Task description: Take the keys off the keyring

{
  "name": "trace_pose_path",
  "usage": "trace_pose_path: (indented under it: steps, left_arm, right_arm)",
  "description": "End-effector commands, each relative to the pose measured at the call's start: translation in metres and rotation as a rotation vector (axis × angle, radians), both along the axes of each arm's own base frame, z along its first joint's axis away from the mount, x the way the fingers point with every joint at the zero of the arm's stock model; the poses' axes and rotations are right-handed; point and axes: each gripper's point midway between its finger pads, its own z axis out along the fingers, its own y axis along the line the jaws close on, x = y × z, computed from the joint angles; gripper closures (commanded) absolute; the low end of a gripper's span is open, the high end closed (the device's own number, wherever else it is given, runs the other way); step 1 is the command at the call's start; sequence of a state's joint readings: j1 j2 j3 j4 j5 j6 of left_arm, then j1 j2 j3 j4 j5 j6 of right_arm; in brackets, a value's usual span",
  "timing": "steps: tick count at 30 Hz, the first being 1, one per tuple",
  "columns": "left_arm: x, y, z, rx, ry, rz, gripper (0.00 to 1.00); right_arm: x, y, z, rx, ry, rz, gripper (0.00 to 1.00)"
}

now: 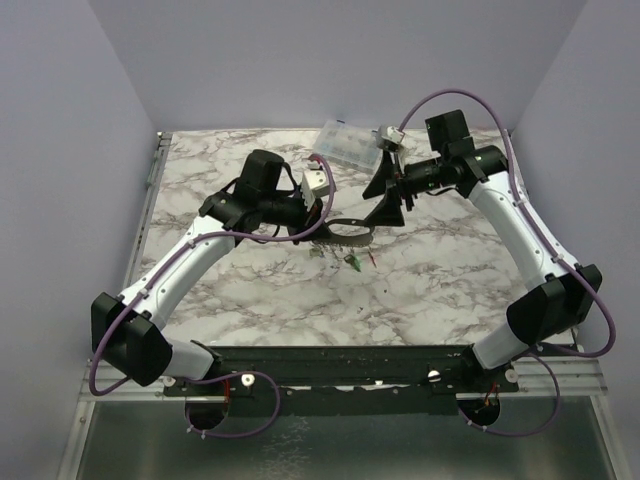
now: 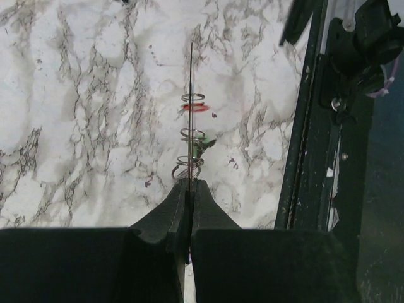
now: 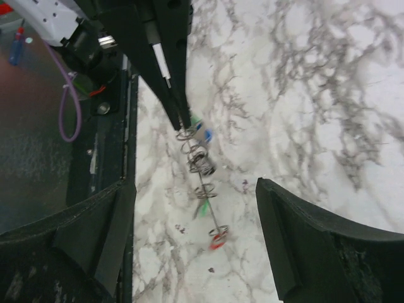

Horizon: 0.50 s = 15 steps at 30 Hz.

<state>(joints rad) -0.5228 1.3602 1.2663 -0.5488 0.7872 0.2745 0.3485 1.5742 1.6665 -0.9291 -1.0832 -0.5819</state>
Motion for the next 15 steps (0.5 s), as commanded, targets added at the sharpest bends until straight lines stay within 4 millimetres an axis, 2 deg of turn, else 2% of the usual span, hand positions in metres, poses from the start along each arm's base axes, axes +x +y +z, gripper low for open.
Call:
trace_pose_path:
  steps: [1,9,15]
  left_arm:
    - [-0.003,-0.002,0.009,0.026,-0.081,-0.073,1.0]
    - [-0.021,-0.016,0.013,-0.007,-0.054,-0.18,1.0]
    - [-0.025,-0.019,0.017,-0.025,-0.053,-0.204,1.0]
  right_arm:
    - [-0.03,0.013,-0.024,-0.005,0.114,0.09,0.17]
    - [-0.038,0.032,-0.048,-0.03,0.141,0.125,0.28]
    - [-0.049,0.045,-0.066,-0.053,0.179,0.165,0.46]
